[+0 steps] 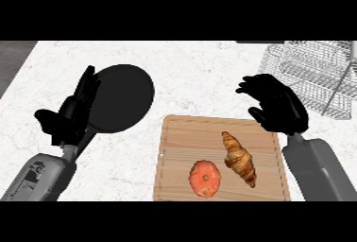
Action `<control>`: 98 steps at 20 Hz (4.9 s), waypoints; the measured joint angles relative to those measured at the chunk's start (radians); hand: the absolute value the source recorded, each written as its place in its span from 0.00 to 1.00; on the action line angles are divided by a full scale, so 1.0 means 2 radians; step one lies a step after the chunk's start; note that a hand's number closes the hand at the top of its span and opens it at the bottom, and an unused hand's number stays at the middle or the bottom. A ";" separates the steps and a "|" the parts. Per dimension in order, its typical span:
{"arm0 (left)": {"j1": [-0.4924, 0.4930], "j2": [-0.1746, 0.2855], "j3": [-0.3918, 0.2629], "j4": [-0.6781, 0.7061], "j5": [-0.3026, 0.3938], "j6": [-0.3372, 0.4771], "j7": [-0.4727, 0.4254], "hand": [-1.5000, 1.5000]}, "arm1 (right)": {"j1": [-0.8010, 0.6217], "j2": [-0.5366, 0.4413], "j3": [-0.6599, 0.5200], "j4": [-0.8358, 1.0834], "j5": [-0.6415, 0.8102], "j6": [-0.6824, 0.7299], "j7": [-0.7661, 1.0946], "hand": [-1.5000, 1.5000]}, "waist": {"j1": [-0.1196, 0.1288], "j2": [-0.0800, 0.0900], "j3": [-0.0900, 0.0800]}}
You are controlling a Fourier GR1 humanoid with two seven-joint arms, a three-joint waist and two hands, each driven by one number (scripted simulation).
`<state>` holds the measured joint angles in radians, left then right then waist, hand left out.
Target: Pick the croissant from the cutting board and place it in the tiered basket
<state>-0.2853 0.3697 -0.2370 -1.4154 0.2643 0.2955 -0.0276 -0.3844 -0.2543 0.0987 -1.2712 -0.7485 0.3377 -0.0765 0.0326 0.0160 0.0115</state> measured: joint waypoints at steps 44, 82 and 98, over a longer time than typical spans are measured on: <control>0.058 -0.069 -0.034 -0.064 -0.106 0.054 0.028 0.50 | 0.023 -0.218 -0.003 -0.365 0.479 0.319 -0.015 0.00 | -0.015 -0.008 -0.006; 0.060 -0.119 0.034 -0.055 -0.160 -0.013 0.033 0.50 | 0.038 -0.181 0.093 -0.229 0.806 0.138 -0.194 0.00 | -0.014 -0.008 -0.006; 0.066 -0.136 0.051 -0.058 -0.176 -0.032 0.027 0.50 | 0.031 -0.140 0.110 -0.166 0.842 0.113 -0.232 0.00 | -0.014 -0.008 -0.006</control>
<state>-0.1533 0.0979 -0.1351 -1.5319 -0.0875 0.2315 0.0270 -0.3230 -0.5344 0.3196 -1.6025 0.9346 0.5643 -0.5399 0.0037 0.0003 -0.0001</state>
